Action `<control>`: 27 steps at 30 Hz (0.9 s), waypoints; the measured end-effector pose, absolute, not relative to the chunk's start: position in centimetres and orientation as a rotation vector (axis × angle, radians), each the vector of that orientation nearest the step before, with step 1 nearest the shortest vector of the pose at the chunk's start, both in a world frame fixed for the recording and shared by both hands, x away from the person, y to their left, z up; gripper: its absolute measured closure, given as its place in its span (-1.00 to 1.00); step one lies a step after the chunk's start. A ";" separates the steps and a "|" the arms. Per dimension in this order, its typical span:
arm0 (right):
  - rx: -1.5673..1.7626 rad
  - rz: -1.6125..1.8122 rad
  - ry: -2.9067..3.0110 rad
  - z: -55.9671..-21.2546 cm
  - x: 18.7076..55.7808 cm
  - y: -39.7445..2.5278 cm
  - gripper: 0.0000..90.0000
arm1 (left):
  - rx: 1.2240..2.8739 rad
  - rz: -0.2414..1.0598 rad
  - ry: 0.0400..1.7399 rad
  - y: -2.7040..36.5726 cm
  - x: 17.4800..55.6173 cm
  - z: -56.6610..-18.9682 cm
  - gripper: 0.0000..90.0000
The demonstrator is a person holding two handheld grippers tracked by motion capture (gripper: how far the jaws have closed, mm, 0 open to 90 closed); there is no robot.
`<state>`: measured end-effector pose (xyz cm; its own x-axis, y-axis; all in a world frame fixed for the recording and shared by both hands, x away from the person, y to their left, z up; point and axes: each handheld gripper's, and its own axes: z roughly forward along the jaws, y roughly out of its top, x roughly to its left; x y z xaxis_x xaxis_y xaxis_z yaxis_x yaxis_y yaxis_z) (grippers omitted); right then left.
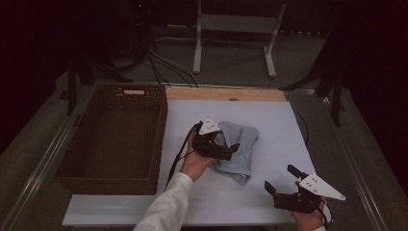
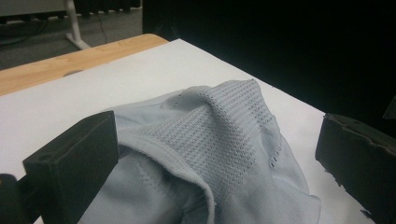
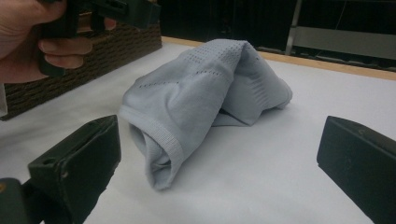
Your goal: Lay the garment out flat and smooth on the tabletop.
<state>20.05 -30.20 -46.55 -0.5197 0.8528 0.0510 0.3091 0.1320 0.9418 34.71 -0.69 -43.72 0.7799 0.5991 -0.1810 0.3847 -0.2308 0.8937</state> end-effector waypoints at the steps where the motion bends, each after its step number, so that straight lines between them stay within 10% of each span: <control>1: 1.114 1.387 1.904 -46.6 20.0 -30.2 -1.00 | 1.853 0.244 0.754 -0.7 34.7 -43.7 -1.00; 27: 1.115 1.385 1.903 -46.5 20.0 -30.2 -1.00 | 1.812 0.299 0.816 2.9 33.1 -43.4 -1.00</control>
<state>20.03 -30.17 -46.53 -0.5184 0.8537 0.0490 0.3090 0.1336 0.9416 33.13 2.92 -43.43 0.7334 0.6564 -0.1770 0.3873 -0.1894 0.9023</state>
